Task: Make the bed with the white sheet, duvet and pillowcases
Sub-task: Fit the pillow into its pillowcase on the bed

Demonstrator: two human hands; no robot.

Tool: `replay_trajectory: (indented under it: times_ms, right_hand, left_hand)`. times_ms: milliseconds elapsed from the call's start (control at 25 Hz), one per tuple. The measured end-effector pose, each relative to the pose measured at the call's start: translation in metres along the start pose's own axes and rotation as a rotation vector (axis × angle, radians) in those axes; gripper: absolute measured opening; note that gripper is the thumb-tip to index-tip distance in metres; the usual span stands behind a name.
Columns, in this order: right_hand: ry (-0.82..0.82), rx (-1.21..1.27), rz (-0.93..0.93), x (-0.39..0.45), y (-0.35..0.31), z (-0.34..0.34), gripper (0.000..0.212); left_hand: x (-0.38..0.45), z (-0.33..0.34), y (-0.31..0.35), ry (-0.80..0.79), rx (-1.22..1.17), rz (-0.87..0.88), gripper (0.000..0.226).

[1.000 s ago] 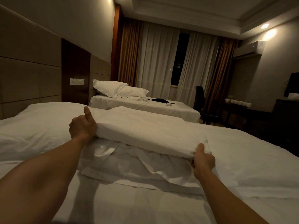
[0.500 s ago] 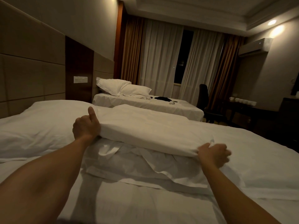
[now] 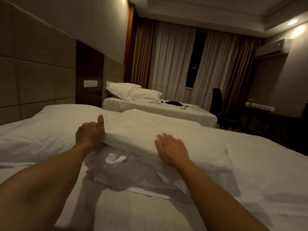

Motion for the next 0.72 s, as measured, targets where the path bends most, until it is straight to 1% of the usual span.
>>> replay_trajectory:
  times_ms: [80,160,240,280,360,440,480,560,600,640,720]
  right_hand:
    - [0.014,-0.071,0.156,-0.001,0.061,-0.001,0.058]
    - [-0.006,-0.104,0.310,-0.012,0.118,-0.004,0.060]
    - [-0.015,-0.153,0.404,-0.021,0.149,-0.008,0.062]
    - [0.007,-0.174,0.417,-0.020,0.151,-0.012,0.063]
    - [0.066,-0.128,0.362,-0.009,0.129,-0.022,0.063]
    - [0.050,-0.014,0.222,0.002,0.088,-0.023,0.060]
    - [0.025,0.030,0.149,0.007,0.066,-0.021,0.059]
    - [-0.014,0.070,0.057,0.014,0.030,-0.012,0.059]
    - [-0.018,0.072,0.041,0.018,0.019,-0.007,0.059]
    - [-0.022,0.074,0.036,0.022,0.014,-0.004,0.059]
    - [-0.035,0.066,0.043,0.035,0.025,-0.001,0.060]
  left_hand:
    - [0.004,0.001,0.001,-0.024,0.018,0.027,0.075]
    - [0.007,0.002,0.003,-0.033,0.025,0.026,0.075]
    - [0.005,0.001,0.005,-0.044,0.046,0.003,0.076]
    - [0.004,-0.001,0.008,-0.045,0.064,-0.003,0.077]
    - [0.006,-0.008,0.025,-0.033,0.082,0.045,0.073]
    - [0.013,-0.006,0.061,-0.031,-0.010,0.205,0.058]
    - [0.017,-0.001,0.087,-0.063,-0.087,0.312,0.049]
    - [0.022,0.026,0.131,-0.231,-0.211,0.483,0.031]
    - [0.024,0.044,0.148,-0.342,-0.217,0.529,0.028]
    - [0.022,0.064,0.158,-0.474,-0.168,0.548,0.034]
    - [0.021,0.099,0.159,-0.699,0.040,0.542,0.047]
Point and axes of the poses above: each hand's wrist, its own x-axis towards the middle knuckle, its own z-axis out of the palm, y = z × x, the point moved 5 cm from there along x, towards the middle knuckle, and after that the axes turned 14 degrees about z, right-handed, at the moved point
